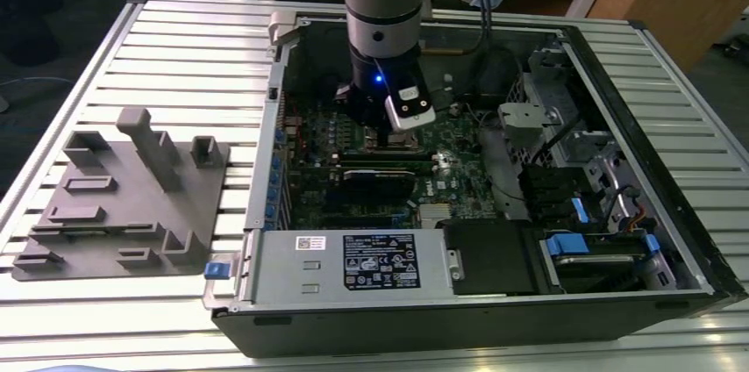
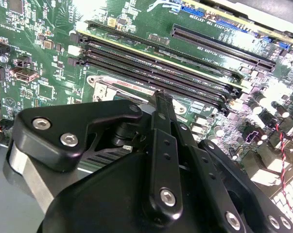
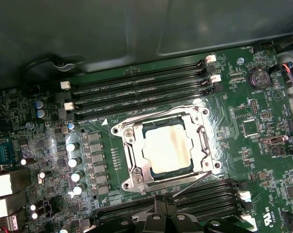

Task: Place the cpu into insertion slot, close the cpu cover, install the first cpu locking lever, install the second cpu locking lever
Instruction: 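Install the second cpu locking lever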

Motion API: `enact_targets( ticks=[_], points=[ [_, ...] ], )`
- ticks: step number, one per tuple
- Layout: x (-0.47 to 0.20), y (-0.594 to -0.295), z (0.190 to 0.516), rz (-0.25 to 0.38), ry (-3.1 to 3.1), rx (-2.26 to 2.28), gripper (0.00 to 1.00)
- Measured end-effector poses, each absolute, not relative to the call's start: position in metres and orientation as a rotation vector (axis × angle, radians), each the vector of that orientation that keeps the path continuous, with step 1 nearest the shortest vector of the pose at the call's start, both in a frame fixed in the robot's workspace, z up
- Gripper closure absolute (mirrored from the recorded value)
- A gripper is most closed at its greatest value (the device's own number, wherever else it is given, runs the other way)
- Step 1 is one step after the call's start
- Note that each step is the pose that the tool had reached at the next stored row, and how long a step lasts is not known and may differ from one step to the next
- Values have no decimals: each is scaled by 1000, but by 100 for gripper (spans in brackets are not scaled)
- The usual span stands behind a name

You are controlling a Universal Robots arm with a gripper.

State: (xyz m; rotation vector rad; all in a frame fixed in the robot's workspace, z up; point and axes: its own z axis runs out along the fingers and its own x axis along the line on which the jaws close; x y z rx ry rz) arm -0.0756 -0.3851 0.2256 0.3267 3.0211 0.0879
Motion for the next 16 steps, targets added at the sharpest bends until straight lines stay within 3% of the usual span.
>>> enact_targets(
  ticks=[16],
  points=[
    [-77,-385,222,88,3021,327,89]
  ],
)
